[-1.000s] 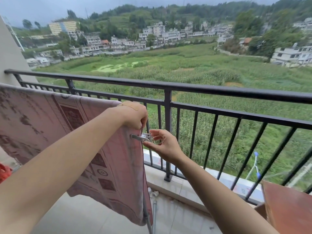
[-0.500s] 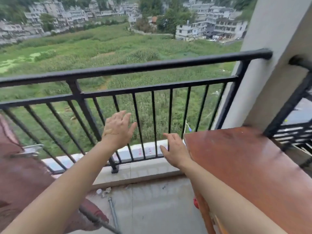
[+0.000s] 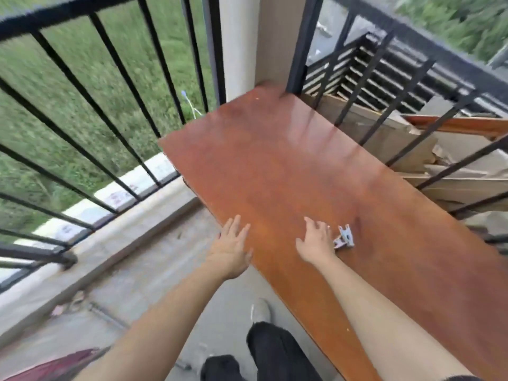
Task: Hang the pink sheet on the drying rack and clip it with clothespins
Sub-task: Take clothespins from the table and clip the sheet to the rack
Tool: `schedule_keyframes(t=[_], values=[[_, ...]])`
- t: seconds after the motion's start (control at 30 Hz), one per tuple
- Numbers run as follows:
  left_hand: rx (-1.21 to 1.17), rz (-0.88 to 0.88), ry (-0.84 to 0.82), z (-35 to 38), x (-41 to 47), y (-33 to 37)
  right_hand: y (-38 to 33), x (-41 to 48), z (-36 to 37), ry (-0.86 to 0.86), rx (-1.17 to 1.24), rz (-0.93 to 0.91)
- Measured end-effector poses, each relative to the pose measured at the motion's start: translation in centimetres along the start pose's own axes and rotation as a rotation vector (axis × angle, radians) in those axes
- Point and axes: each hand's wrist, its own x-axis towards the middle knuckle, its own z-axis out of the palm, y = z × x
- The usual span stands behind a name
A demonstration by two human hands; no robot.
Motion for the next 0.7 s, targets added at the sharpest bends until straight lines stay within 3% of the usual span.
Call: schedule_keyframes(t=[0.27,0.37,0.47,0.7], values=[[-0.002,-0.006,-0.313,7.2,2.6,2.4,5.1,2.2,2.8,-0.122,-0.269,0.065],[0.016,-0.005,-0.328,8.4,2.0,2.1,5.5,2.7,3.4,-0.048,-0.363,0.053],[-0.007,0.004,-0.31,8.6,1.4,1.6,5.7,3.0,3.5,0.017,-0.293,-0.002],[-0.134,-0.085,-0.282,7.9,0.0,0.1,3.6,1.3,4.6,-0.05,0.009,-0.028]])
